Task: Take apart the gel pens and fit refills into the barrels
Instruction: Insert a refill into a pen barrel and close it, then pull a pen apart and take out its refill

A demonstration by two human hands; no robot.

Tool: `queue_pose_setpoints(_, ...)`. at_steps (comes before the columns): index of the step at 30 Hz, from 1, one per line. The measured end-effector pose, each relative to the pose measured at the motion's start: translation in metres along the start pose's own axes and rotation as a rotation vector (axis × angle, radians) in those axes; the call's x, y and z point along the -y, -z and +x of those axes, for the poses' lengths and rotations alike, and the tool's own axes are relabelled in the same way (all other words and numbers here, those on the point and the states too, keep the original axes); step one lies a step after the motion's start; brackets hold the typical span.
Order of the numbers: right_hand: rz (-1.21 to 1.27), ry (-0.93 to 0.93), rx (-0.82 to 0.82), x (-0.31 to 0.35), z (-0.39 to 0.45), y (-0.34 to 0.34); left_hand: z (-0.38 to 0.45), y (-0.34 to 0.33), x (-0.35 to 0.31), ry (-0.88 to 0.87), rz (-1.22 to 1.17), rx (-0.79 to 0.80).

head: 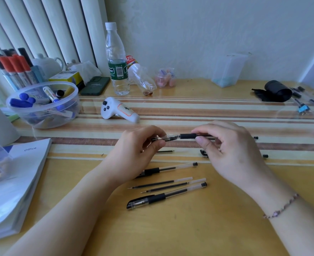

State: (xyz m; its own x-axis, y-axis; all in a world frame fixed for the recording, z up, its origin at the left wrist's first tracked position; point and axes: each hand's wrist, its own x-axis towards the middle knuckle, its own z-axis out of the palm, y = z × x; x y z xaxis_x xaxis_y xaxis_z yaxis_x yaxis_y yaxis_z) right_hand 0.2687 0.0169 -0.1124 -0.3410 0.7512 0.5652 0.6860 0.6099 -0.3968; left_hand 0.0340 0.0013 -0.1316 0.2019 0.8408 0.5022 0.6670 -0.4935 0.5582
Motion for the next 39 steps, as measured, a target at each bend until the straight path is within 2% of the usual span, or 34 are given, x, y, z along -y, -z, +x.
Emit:
queue_pose_setpoints(6, 0.009, 0.067, 0.042, 0.004, -0.001, -0.002, 0.000, -0.004, -0.003, -0.039, -0.016, 0.055)
queue_pose_setpoints(18, 0.053, 0.031, -0.044, 0.011, -0.001, -0.008, 0.000, -0.004, -0.006, -0.047, -0.010, 0.044)
queue_pose_setpoints(23, 0.044, 0.080, -0.027, 0.014, -0.002, -0.014, 0.001, -0.005, -0.012, -0.085, -0.034, 0.125)
queue_pose_setpoints(25, 0.027, 0.101, -0.006, 0.008, 0.001, -0.010, 0.002, -0.001, -0.006, -0.047, 0.026, 0.074)
queue_pose_setpoints(27, -0.029, 0.022, -0.049, -0.013, 0.008, 0.002, 0.004, 0.005, 0.006, 0.089, 0.116, -0.046)
queue_pose_setpoints(29, -0.171, -0.186, -0.057, -0.044, 0.013, 0.017, 0.005, 0.009, 0.017, 0.245, 0.206, -0.133)
queue_pose_setpoints(31, -0.288, -0.419, 0.030, -0.072, 0.012, 0.026, 0.006, 0.008, 0.025, 0.330, 0.267, -0.133)
queue_pose_setpoints(33, -0.287, -0.554, 0.093, -0.089, 0.010, 0.026, 0.005, 0.008, 0.029, 0.385, 0.323, -0.082)
queue_pose_setpoints(39, -0.296, -0.633, 0.142, -0.100, 0.008, 0.020, 0.003, 0.010, 0.027, 0.433, 0.348, 0.006)
